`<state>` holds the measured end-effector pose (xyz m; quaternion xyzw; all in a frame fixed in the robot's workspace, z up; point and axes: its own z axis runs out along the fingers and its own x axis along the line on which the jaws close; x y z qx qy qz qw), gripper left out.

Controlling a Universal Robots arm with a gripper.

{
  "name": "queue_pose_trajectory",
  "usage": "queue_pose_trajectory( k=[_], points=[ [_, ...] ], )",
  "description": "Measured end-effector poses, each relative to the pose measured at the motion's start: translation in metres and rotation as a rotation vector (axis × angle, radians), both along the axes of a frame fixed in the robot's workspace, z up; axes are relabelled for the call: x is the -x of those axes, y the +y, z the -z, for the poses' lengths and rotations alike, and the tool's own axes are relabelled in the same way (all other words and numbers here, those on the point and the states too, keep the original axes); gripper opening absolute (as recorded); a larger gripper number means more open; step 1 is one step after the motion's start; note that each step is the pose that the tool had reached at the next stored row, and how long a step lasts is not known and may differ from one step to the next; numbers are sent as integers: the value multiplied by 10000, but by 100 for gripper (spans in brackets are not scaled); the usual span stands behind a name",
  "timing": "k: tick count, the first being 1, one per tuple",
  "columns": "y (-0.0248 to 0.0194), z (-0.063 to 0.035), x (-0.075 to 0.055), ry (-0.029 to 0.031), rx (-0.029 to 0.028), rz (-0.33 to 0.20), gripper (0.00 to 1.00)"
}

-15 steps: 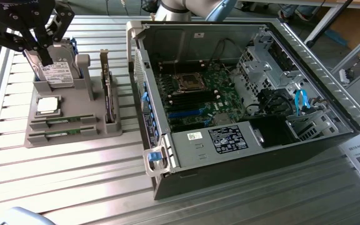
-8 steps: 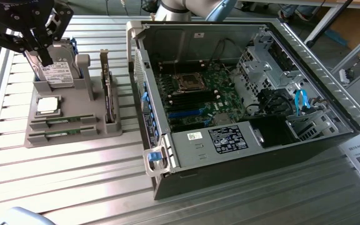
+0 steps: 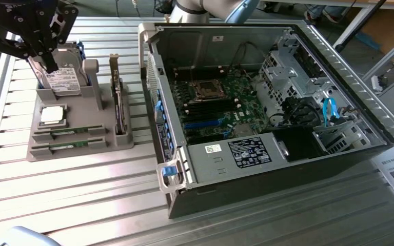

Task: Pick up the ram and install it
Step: 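Pick up the ram and move it above insertion slot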

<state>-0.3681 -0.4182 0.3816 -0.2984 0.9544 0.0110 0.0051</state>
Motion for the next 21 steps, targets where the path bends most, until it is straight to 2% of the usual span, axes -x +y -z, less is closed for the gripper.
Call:
queue_pose_trajectory(
  k=[10, 21],
  points=[
    [0, 0, 0, 0, 29, -1378, 10],
    [0, 0, 0, -3, 31, -3289, 10]
  ],
)
